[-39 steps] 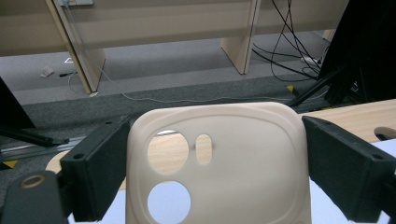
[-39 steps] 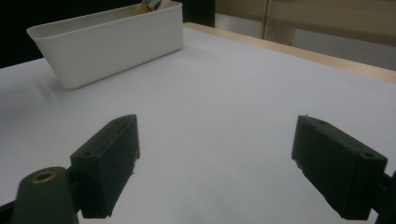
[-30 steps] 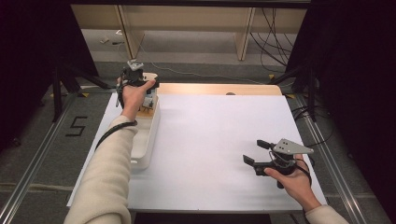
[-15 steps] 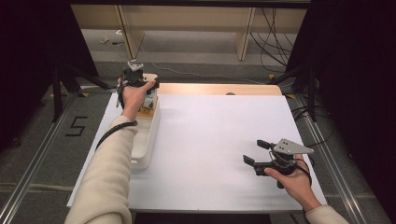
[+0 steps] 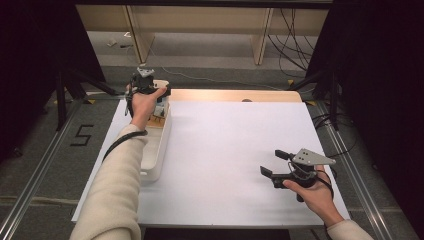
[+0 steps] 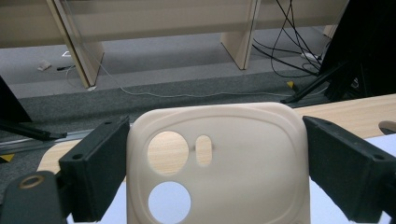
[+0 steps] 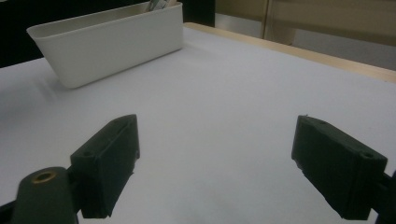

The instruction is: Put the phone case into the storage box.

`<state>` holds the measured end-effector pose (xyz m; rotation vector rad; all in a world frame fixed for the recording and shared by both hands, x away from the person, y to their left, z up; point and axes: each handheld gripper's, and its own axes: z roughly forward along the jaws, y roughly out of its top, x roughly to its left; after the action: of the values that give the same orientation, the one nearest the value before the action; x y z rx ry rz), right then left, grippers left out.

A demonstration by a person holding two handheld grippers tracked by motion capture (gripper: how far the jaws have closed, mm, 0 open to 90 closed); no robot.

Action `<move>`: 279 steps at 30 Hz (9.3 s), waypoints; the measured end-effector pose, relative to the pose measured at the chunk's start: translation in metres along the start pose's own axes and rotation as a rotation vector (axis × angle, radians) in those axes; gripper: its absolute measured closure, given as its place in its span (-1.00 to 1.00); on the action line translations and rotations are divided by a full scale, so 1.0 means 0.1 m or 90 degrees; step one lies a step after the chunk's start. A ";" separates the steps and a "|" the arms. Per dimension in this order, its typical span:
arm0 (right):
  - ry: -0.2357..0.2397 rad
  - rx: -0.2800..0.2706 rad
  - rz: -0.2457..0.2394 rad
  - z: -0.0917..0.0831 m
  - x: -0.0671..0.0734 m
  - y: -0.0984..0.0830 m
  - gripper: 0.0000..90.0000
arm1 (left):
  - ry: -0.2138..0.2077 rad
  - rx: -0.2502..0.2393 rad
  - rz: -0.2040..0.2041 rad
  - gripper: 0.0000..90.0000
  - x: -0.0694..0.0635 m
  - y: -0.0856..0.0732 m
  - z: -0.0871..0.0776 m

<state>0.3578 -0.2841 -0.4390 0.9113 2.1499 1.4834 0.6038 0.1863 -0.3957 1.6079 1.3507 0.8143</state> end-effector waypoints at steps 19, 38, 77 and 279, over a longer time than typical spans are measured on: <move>0.000 0.001 -0.001 0.00 0.00 0.00 -0.65 | -0.007 0.015 -0.001 -0.77 0.01 -0.09 0.02; 0.001 0.001 -0.001 0.01 0.01 0.00 -0.65 | -0.009 0.019 -0.001 -0.77 0.01 -0.12 0.03; 0.002 0.004 -0.003 0.01 0.01 0.00 -0.64 | -0.014 0.028 0.005 -0.78 0.00 -0.19 0.02; -0.005 0.015 -0.008 0.02 0.01 0.00 -0.65 | -0.273 -0.014 0.085 -0.93 -0.76 -0.69 -1.46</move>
<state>0.3583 -0.2820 -0.4400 0.9087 2.1673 1.4492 0.4305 0.1440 -0.3942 1.7478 0.9346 0.5164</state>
